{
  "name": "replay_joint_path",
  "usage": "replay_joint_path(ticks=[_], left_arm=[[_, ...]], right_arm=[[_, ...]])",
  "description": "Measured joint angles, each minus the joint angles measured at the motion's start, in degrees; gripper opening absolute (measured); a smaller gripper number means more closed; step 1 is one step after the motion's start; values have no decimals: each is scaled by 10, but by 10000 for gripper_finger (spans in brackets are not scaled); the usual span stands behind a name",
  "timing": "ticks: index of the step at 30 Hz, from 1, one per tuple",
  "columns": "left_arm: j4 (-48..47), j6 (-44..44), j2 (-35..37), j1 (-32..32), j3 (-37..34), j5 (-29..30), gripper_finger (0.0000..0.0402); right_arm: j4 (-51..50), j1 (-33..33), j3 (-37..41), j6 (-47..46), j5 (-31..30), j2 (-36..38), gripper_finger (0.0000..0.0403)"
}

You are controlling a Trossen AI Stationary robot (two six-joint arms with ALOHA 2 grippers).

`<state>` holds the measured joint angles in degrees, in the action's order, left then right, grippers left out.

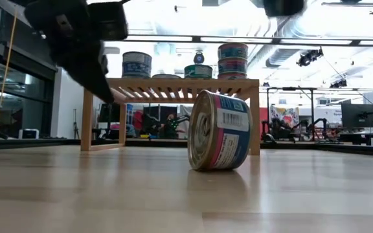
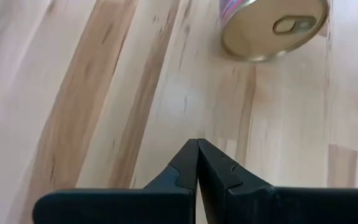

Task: Stack canned seafood by type on shelf
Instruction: Stack the blue-pink tuna can on top of the other blue-pink tuna can on the shelf

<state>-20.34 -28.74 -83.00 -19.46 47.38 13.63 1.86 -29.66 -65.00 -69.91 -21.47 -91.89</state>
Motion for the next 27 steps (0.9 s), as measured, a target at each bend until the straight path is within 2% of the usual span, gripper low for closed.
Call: replay_joint_path(ticks=[4,8,10,13,16,24,27], left_arm=[[7,-30,29,-1,-30,0,0],[6,-37,33,-2,-45,-10,0],[9,-33,33,-2,-47,-15,0],[10,-29,33,-2,-47,-15,0],[10,-31,33,-2,-47,-16,0],[10,-31,33,-2,-47,-16,0],[10,-27,33,-2,-47,-16,0]], right_arm=[[-55,2,-89,73,8,-12,204],[-311,12,-239,115,26,-51,227],[-460,20,-310,88,15,-81,229],[-626,32,-377,-37,2,-128,229],[-668,41,-408,-150,12,-166,229],[-675,77,-420,-151,111,-237,229],[-672,89,-420,-152,115,-263,229]])
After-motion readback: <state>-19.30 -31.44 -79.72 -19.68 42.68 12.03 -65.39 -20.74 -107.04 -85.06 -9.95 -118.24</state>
